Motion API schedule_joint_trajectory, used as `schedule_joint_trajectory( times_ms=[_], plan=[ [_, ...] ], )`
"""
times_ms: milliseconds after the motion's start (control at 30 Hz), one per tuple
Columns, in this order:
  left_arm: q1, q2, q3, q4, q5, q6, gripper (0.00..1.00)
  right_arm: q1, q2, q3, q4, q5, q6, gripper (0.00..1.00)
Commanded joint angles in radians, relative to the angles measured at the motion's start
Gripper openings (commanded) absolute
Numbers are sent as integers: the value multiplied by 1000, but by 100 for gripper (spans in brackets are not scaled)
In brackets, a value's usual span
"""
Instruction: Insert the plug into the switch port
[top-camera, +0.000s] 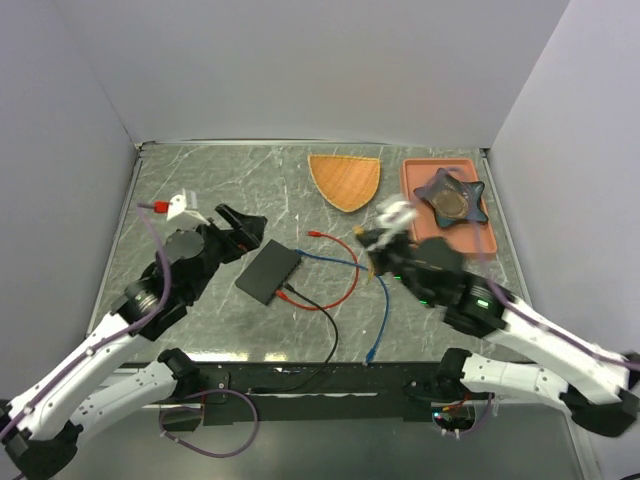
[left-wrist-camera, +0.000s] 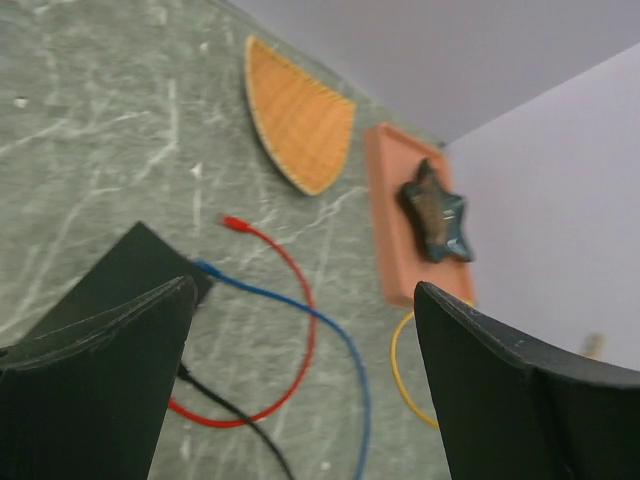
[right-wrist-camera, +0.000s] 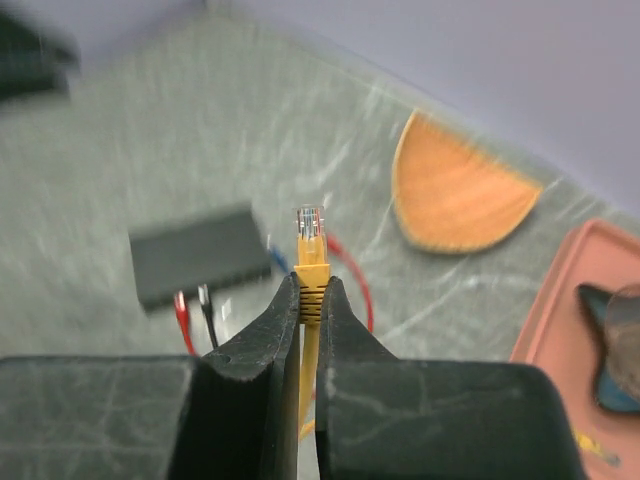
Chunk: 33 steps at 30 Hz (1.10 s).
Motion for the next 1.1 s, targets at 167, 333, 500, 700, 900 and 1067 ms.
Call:
schedule_joint_trajectory(
  times_ms=[167,333,500,700,900,1067],
  plan=[
    [79,170,-4,29,70,163,96,-1,512,0,-45,-291,-11,0],
    [248,256,-92,170,365,183,96,-1,568,-59,87,-375,32,0],
    [380,385,-179,282,540,196,96,1,626,-60,162,-426,87,0],
    [472,525,-270,451,677,195,97,-10,711,-54,230,-411,123,0],
    [495,614,-302,537,720,192,98,-21,790,-68,306,-355,124,0],
    [500,646,-308,548,720,195,99,-38,856,-54,345,-306,135,0]
  ],
)
